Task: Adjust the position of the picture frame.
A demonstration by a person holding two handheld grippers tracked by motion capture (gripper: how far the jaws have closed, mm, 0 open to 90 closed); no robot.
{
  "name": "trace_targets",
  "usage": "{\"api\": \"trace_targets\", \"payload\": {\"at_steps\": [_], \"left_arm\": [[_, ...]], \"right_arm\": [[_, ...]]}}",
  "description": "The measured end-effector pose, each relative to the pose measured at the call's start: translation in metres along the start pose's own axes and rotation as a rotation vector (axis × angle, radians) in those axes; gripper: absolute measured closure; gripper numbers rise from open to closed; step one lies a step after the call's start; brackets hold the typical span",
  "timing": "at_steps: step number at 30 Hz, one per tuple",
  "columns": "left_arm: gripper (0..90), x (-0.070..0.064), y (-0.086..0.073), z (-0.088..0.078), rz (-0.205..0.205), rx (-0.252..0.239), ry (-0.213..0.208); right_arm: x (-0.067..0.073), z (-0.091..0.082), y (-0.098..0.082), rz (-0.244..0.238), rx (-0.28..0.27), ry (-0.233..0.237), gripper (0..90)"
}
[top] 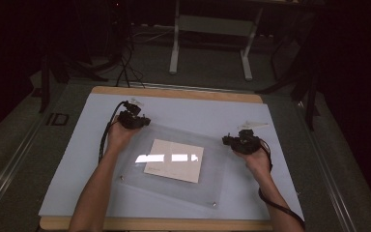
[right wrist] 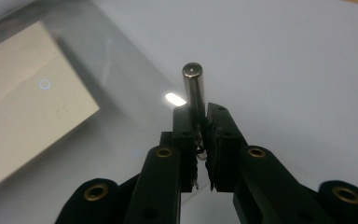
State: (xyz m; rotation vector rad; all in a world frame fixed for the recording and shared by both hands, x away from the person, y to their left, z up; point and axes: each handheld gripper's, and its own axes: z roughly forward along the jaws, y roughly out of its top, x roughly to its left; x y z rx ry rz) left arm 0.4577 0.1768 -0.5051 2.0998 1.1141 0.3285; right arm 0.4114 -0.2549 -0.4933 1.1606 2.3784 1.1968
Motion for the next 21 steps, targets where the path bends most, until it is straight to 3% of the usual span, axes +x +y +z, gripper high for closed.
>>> {"api": "trace_targets", "payload": {"at_steps": [5,8,9,10,12,13,16,21], "left_arm": [[84.8,0.000,-0.016,-0.011,-0.014,0.012,0.016],[84.7,0.002,-0.023,-0.009,-0.037,0.006,0.035],[84.7,0.007,-0.032,-0.003,-0.067,0.017,0.040],[84.6,0.008,-0.035,-0.003,-0.084,-0.014,0.032],[84.5,0.003,-0.032,-0.003,-0.061,0.007,0.065],[84.6,0.002,-0.031,-0.004,-0.056,0.014,0.066],[84.6,0.001,-0.035,-0.006,-0.060,0.007,0.062],[84.6,0.000,-0.036,-0.006,-0.060,-0.002,0.072]], "right_arm": [[-0.015,0.025,0.012,0.043,0.007,0.018,83.1],[-0.014,0.038,0.018,0.027,0.026,0.008,83.0],[-0.012,0.043,0.018,0.018,0.035,0.000,83.2],[-0.011,0.049,0.017,0.008,0.057,-0.015,83.9],[-0.016,0.058,0.009,0.048,0.059,0.002,83.1],[-0.020,0.058,0.007,0.070,0.036,0.027,82.6],[-0.018,0.057,0.008,0.056,0.037,0.007,82.9],[-0.018,0.059,0.005,0.075,0.013,0.017,82.4]]}}
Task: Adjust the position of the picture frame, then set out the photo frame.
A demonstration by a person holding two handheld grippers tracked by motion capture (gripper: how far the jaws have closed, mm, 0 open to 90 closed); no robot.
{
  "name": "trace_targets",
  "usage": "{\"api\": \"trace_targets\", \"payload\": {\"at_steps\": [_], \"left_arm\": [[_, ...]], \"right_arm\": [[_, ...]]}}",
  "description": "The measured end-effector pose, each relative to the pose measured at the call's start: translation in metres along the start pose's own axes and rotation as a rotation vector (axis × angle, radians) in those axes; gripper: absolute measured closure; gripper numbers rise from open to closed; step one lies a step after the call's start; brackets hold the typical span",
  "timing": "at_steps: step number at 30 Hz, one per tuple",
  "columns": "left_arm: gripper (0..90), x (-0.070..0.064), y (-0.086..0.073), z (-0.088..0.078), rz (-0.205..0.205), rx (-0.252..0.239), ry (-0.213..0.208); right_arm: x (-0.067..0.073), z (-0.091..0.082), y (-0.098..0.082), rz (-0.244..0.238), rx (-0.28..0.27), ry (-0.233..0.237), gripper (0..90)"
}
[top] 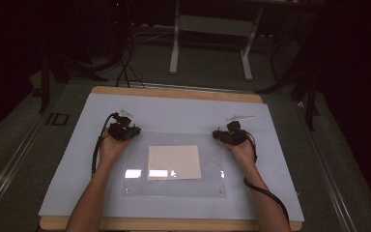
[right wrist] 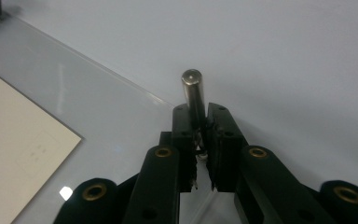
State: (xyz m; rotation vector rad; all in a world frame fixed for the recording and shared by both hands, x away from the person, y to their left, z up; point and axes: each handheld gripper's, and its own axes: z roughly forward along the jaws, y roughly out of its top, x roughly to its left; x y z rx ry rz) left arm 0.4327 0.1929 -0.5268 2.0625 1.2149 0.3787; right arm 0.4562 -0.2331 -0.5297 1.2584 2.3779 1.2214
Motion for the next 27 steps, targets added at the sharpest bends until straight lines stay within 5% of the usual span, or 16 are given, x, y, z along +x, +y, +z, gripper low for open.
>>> {"api": "trace_targets", "payload": {"at_steps": [18,27], "left_arm": [[81.5,0.003,-0.007,0.000,-0.048,-0.054,-0.032],[69.9,0.009,-0.013,-0.018,-0.088,-0.184,-0.082]], "right_arm": [[-0.002,0.001,-0.006,0.010,-0.036,0.016,81.5],[-0.003,0.001,-0.007,0.018,-0.040,0.023,81.1]]}}
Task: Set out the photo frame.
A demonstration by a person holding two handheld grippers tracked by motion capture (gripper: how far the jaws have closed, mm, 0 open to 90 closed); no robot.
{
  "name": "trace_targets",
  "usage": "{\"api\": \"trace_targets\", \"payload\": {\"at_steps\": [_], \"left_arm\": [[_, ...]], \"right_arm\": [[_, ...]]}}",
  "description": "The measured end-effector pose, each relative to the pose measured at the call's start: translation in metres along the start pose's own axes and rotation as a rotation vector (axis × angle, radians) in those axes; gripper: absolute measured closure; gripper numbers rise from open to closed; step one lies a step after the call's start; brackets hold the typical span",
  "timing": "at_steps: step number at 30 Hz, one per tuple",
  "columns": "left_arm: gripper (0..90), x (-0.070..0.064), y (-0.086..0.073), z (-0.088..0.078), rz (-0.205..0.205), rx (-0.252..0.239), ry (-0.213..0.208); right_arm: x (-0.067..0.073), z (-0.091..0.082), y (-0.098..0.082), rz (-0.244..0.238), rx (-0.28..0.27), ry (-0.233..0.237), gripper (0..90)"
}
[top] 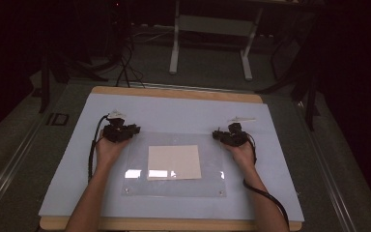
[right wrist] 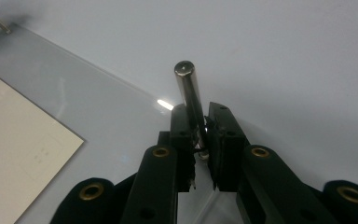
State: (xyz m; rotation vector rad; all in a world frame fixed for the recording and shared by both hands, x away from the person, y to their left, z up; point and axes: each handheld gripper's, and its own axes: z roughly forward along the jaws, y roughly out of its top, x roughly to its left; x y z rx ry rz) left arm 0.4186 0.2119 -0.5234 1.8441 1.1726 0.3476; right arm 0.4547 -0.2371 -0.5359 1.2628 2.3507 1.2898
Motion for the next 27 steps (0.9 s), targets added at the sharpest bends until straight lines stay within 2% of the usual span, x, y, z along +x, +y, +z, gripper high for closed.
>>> {"api": "trace_targets", "payload": {"at_steps": [3,8,12,15,20,24,27], "left_arm": [[68.6,0.002,-0.001,-0.006,-0.009,-0.044,-0.012],[67.5,0.001,-0.002,-0.009,-0.009,-0.063,0.000],[75.1,-0.001,-0.005,-0.008,0.002,-0.078,0.008],[75.8,-0.002,-0.005,-0.006,0.013,-0.072,0.021],[81.5,-0.008,-0.008,-0.004,0.030,-0.118,0.044],[82.0,-0.007,-0.011,-0.003,0.016,-0.140,0.035],[82.0,-0.007,-0.011,-0.003,0.015,-0.144,0.038]], "right_arm": [[0.000,0.000,-0.001,0.004,-0.004,0.003,81.0],[-0.001,0.000,-0.001,0.009,-0.008,0.009,80.7],[-0.003,0.000,-0.003,0.027,-0.019,0.021,80.1],[-0.003,0.000,-0.003,0.026,-0.019,0.022,80.1],[-0.003,0.000,-0.003,0.026,-0.020,0.022,80.0],[-0.003,0.000,-0.002,0.033,-0.013,0.029,78.6],[-0.003,-0.001,-0.001,0.028,-0.011,0.016,73.5]]}}
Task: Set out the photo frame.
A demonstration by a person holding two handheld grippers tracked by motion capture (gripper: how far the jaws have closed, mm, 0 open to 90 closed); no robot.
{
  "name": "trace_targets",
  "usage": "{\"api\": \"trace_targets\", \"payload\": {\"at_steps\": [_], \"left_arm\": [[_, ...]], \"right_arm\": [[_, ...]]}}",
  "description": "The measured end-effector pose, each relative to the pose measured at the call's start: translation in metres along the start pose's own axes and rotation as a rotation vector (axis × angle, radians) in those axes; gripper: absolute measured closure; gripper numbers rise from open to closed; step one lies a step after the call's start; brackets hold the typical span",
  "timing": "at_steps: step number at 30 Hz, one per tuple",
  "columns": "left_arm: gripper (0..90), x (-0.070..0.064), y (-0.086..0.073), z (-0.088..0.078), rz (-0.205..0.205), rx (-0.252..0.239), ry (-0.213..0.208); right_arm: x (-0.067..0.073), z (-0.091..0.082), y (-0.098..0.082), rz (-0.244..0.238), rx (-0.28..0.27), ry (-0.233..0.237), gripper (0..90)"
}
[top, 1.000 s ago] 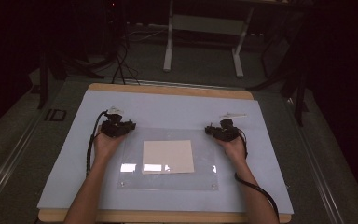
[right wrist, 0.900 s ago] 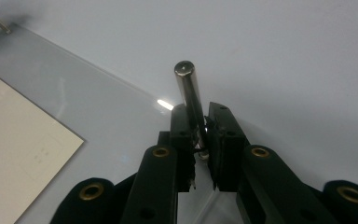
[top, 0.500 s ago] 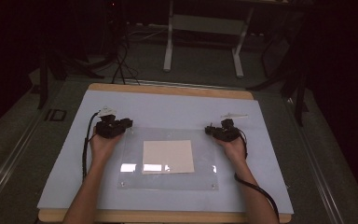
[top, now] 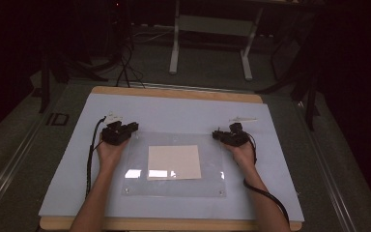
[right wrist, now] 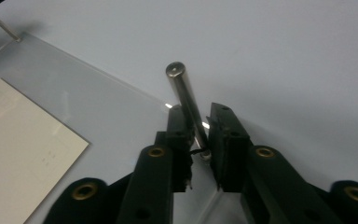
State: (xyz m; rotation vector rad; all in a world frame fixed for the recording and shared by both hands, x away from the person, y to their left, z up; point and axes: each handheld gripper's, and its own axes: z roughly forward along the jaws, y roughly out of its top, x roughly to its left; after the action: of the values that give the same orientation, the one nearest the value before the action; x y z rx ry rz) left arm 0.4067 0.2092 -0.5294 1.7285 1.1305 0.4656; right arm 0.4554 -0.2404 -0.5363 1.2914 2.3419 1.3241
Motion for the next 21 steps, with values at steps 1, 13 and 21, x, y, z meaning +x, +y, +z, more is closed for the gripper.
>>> {"api": "trace_targets", "payload": {"at_steps": [1,13,21], "left_arm": [[82.0,0.000,0.000,0.000,0.000,0.000,0.000],[71.5,-0.003,-0.006,-0.006,-0.034,-0.020,0.004],[67.6,-0.003,-0.009,-0.003,-0.046,-0.013,-0.010]], "right_arm": [[0.000,-0.001,0.000,-0.012,0.000,-0.015,73.5],[0.009,-0.024,0.006,-0.083,-0.133,-0.009,71.8],[0.011,-0.016,0.005,-0.076,-0.133,-0.028,81.9]]}}
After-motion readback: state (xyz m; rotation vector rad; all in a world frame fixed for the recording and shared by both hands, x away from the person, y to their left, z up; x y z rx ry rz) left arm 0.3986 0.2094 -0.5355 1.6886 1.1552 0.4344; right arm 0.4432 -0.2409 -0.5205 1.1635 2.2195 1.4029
